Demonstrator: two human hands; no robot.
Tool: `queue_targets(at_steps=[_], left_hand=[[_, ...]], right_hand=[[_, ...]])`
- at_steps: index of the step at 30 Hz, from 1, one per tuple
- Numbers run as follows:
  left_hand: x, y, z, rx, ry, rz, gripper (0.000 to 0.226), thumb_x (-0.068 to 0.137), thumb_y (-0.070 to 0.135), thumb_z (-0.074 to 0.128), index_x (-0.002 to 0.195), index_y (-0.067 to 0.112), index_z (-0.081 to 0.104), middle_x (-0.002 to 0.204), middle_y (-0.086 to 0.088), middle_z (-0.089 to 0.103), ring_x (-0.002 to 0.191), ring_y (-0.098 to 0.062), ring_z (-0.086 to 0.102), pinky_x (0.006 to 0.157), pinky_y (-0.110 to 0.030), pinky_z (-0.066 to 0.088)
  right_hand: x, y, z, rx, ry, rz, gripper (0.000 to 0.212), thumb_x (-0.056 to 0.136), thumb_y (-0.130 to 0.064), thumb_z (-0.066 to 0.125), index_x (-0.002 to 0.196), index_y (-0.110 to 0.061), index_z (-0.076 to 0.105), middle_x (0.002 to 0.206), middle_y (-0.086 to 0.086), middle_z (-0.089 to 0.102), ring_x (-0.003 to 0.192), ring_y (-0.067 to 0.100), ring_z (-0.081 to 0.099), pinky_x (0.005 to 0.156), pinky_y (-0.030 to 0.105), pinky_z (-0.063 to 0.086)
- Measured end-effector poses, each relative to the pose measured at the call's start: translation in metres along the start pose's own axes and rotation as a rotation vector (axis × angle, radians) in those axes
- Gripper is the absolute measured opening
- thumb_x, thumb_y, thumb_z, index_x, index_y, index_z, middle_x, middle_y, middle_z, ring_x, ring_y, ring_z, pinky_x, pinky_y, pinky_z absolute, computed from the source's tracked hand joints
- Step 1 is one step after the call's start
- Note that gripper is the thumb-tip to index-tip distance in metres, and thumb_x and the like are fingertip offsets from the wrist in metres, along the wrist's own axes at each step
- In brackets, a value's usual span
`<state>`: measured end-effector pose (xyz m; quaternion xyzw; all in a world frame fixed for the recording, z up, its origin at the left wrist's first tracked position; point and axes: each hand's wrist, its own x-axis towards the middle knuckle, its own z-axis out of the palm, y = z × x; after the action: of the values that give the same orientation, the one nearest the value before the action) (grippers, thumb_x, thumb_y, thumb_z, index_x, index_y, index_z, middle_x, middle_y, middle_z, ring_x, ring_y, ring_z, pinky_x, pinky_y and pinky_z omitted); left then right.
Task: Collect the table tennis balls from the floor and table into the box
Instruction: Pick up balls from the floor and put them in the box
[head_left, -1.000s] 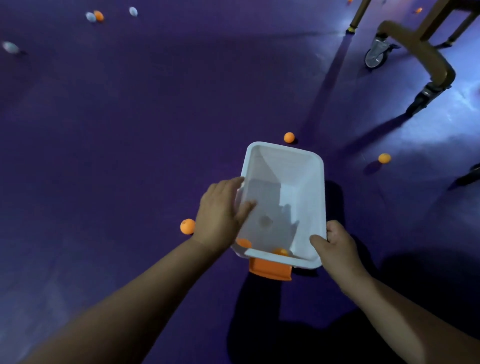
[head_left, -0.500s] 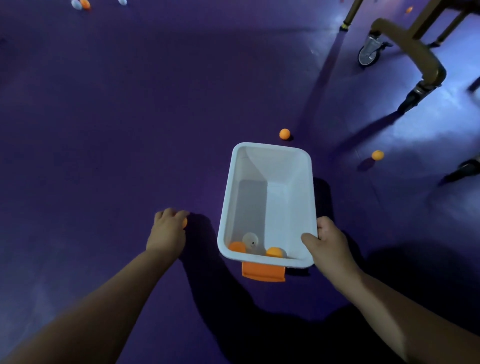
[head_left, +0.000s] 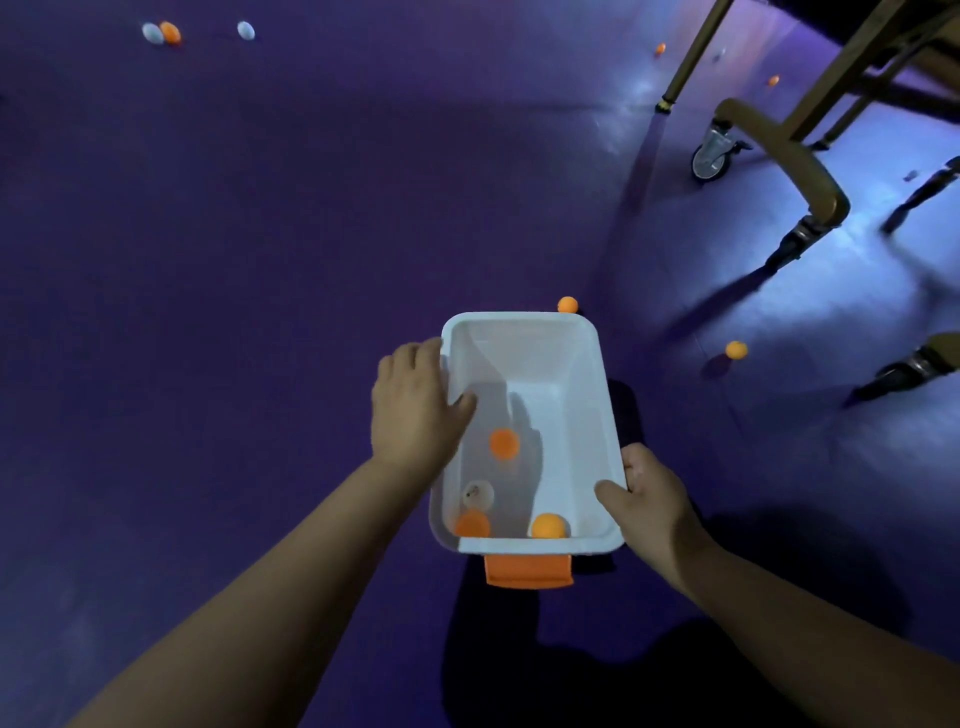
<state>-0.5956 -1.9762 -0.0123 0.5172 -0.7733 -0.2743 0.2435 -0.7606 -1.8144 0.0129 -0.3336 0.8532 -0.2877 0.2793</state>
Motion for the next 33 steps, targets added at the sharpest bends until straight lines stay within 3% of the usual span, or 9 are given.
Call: queue_targets(at_steps=[3, 5, 8, 10, 13, 17, 23, 28, 33], left_hand=[[0.008, -0.003, -0.002, -0.037, -0.085, -0.207, 0.056, 0.087, 0.030, 0.060, 0.134, 0.007, 0.040, 0.123, -0.012, 0.055, 0.107, -0.027, 0.052, 0.083, -0.039, 0.045], [0.010, -0.006, 0.002, -0.065, -0.134, -0.279, 0.032, 0.090, 0.026, 0.052, 0.116, 0.008, 0.047, 0.099, -0.008, 0.060, 0.079, -0.023, 0.056, 0.064, -0.036, 0.046], [0.015, -0.016, 0.011, -0.084, -0.133, -0.321, 0.012, 0.091, 0.019, 0.047, 0.095, 0.009, 0.050, 0.083, -0.006, 0.059, 0.065, -0.020, 0.053, 0.057, -0.035, 0.046], [0.019, -0.021, 0.016, -0.110, -0.122, -0.344, 0.009, 0.091, 0.018, 0.047, 0.091, 0.009, 0.049, 0.080, -0.005, 0.057, 0.065, -0.019, 0.054, 0.056, -0.034, 0.046], [0.030, -0.025, 0.021, -0.115, -0.060, -0.377, 0.010, 0.091, 0.019, 0.048, 0.089, 0.009, 0.048, 0.075, -0.002, 0.053, 0.063, -0.017, 0.050, 0.050, -0.031, 0.039], [0.054, -0.025, 0.023, -0.089, 0.036, -0.416, 0.012, 0.090, 0.019, 0.049, 0.085, 0.009, 0.046, 0.068, 0.005, 0.044, 0.059, -0.013, 0.039, 0.047, -0.026, 0.024], [0.105, -0.004, 0.041, -0.027, 0.080, -0.420, 0.012, 0.091, 0.019, 0.046, 0.089, 0.007, 0.048, 0.076, -0.003, 0.052, 0.069, -0.025, 0.049, 0.053, -0.033, 0.033], [0.144, 0.035, 0.064, 0.100, 0.082, -0.436, 0.014, 0.093, 0.019, 0.044, 0.093, 0.006, 0.049, 0.081, -0.007, 0.053, 0.068, -0.026, 0.048, 0.054, -0.033, 0.032], [0.166, 0.066, 0.087, 0.180, 0.074, -0.490, 0.013, 0.093, 0.019, 0.045, 0.090, 0.007, 0.047, 0.084, -0.008, 0.052, 0.073, -0.028, 0.046, 0.061, -0.034, 0.031]], right_hand=[[0.014, -0.008, 0.007, -0.020, -0.028, -0.030, 0.003, 0.087, -0.007, 0.053, 0.090, -0.005, 0.052, 0.089, 0.008, 0.064, 0.072, 0.014, 0.057, 0.054, 0.021, 0.045], [0.027, -0.011, 0.011, -0.028, -0.024, -0.050, 0.005, 0.087, -0.009, 0.053, 0.091, -0.005, 0.052, 0.090, 0.007, 0.063, 0.072, 0.013, 0.056, 0.055, 0.021, 0.044], [0.050, -0.012, 0.014, -0.055, -0.048, -0.094, 0.004, 0.087, -0.010, 0.053, 0.088, -0.008, 0.050, 0.085, 0.003, 0.062, 0.069, 0.010, 0.054, 0.052, 0.016, 0.042], [0.070, -0.014, 0.014, -0.126, -0.098, -0.136, 0.004, 0.087, -0.012, 0.054, 0.086, -0.012, 0.050, 0.083, -0.003, 0.060, 0.069, 0.007, 0.055, 0.051, 0.014, 0.041], [0.110, -0.022, 0.012, -0.339, -0.207, -0.214, 0.010, 0.087, -0.022, 0.056, 0.083, -0.020, 0.047, 0.082, -0.008, 0.058, 0.073, 0.011, 0.058, 0.057, 0.024, 0.043], [0.166, -0.042, 0.004, -0.508, -0.298, -0.326, 0.031, 0.089, -0.045, 0.052, 0.071, -0.022, 0.043, 0.074, -0.003, 0.056, 0.071, 0.019, 0.055, 0.064, 0.036, 0.044], [0.259, -0.043, -0.038, -0.666, -0.225, -0.476, 0.039, 0.098, -0.039, 0.039, 0.070, -0.013, 0.044, 0.067, 0.004, 0.052, 0.064, 0.023, 0.050, 0.055, 0.033, 0.034], [0.339, -0.022, -0.069, -0.835, -0.175, -0.557, 0.025, 0.098, -0.026, 0.042, 0.097, -0.009, 0.059, 0.092, 0.003, 0.058, 0.074, 0.020, 0.051, 0.060, 0.030, 0.035], [0.400, 0.001, -0.052, -0.822, -0.268, -0.525, 0.038, 0.096, -0.021, 0.043, 0.133, -0.015, 0.043, 0.125, 0.013, 0.043, 0.093, 0.032, 0.055, 0.069, 0.036, 0.046]])
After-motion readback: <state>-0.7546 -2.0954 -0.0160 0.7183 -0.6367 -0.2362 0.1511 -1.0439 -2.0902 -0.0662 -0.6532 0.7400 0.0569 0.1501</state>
